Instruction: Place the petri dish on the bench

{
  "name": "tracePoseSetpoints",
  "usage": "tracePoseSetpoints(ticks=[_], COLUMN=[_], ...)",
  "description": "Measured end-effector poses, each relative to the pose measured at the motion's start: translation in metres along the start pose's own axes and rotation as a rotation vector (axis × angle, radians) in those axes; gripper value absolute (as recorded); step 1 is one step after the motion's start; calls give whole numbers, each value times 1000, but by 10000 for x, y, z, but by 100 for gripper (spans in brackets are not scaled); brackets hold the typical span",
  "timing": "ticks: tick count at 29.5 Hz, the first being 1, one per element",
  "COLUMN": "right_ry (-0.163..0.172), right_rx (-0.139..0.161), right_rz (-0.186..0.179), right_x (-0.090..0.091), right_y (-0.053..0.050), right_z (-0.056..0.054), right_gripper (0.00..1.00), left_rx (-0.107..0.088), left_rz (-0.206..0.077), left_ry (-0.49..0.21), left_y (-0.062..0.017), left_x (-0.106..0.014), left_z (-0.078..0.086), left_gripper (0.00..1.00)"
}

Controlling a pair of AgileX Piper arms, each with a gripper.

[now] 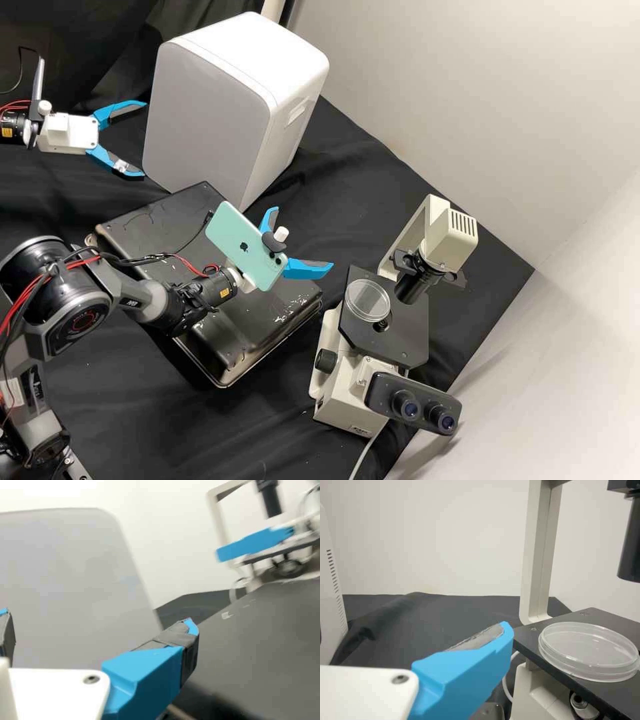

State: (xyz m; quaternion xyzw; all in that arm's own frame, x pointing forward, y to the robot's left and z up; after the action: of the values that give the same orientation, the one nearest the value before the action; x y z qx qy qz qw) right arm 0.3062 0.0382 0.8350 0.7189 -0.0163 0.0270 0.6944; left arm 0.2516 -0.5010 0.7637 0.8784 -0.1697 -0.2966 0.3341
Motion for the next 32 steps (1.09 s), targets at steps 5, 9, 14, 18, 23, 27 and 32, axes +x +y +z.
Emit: tracePoseSetpoints(ticks=[5,9,14,18,23,27,32], right_ry=[0,0,0,0,0,0,0], right_rx=[0,0,0,0,0,0,0], right_rz=[0,0,0,0,0,0,0], right_x=[0,0,0,0,0,0,0], right_y=[0,0,0,0,0,0,0], right_z=[0,0,0,0,0,0,0], right_gripper=[100,100,100,100,100,100,100], left_rx=[-20,-28,-58,-81,-78,-72,-71], left_rz=[-18,-17,-5,-7,-19,-24,-24], left_ry=[-66,-85,-104,-112,-133,-147,-150], left_y=[-16,11,87,95,81,77,76], left_x=[-5,-25,-65,-79,-101,-102,-103], left_z=[57,61,64,76,108,121,124], left_gripper=[100,100,100,100,100,100,100])
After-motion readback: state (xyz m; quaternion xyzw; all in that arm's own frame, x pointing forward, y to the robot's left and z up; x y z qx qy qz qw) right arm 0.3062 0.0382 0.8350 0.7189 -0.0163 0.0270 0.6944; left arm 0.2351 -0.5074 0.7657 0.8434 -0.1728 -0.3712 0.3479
